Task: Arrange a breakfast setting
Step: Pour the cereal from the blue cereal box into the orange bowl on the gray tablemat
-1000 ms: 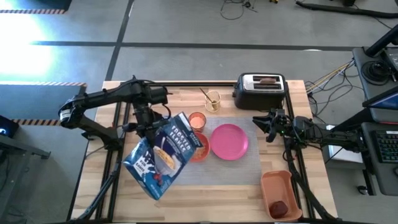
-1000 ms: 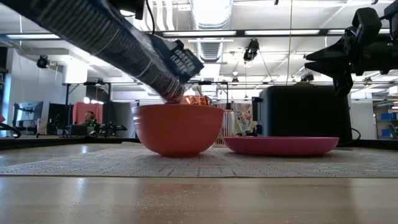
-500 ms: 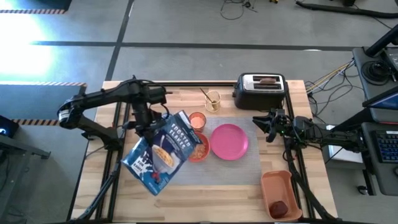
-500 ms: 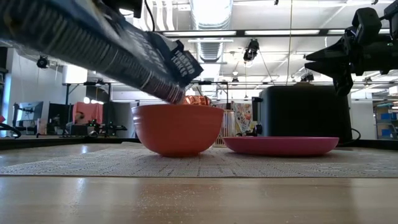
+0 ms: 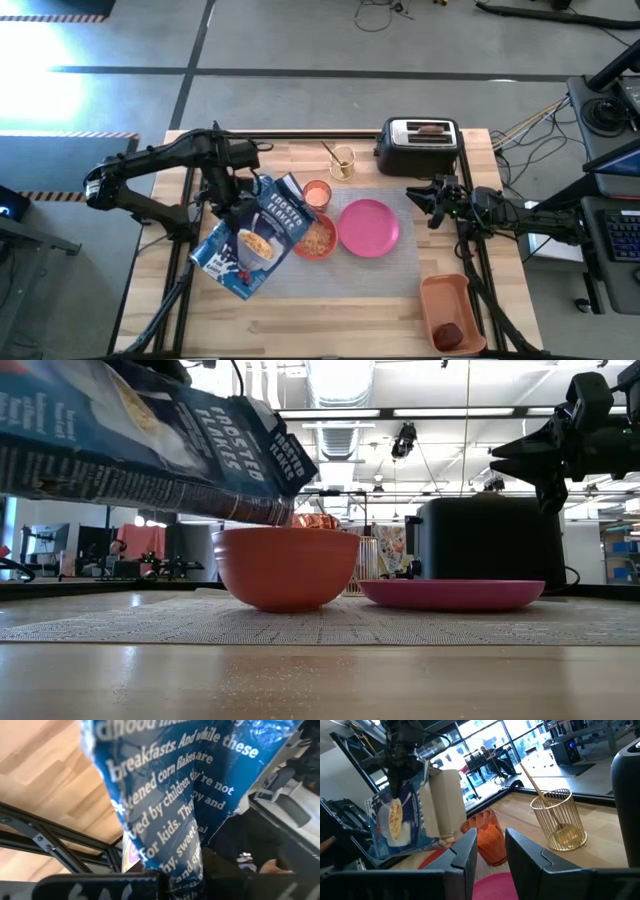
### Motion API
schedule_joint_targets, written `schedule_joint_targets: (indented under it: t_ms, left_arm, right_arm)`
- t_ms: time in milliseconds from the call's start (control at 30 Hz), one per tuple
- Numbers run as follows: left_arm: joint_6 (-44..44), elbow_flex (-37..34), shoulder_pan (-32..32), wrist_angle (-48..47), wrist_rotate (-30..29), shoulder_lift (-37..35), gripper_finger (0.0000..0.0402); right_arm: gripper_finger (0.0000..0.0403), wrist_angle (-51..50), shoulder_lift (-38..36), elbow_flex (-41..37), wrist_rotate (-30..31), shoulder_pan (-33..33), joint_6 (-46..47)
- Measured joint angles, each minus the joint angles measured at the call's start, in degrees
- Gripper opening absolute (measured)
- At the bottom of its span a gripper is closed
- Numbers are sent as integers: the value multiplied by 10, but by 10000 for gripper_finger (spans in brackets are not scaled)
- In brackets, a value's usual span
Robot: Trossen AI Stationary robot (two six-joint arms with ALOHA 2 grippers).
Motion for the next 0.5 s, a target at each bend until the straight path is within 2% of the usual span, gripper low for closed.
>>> schedule_joint_targets:
  t_ms: [233,500]
  left_arm:
    - [-1,0,-45,0,-45,-34,14]
    - [-3,-1,-115,2,-167,-82,14]
  right_arm:
    - [91,0,0,0,0,0,0]
    - [91,0,0,0,0,0,0]
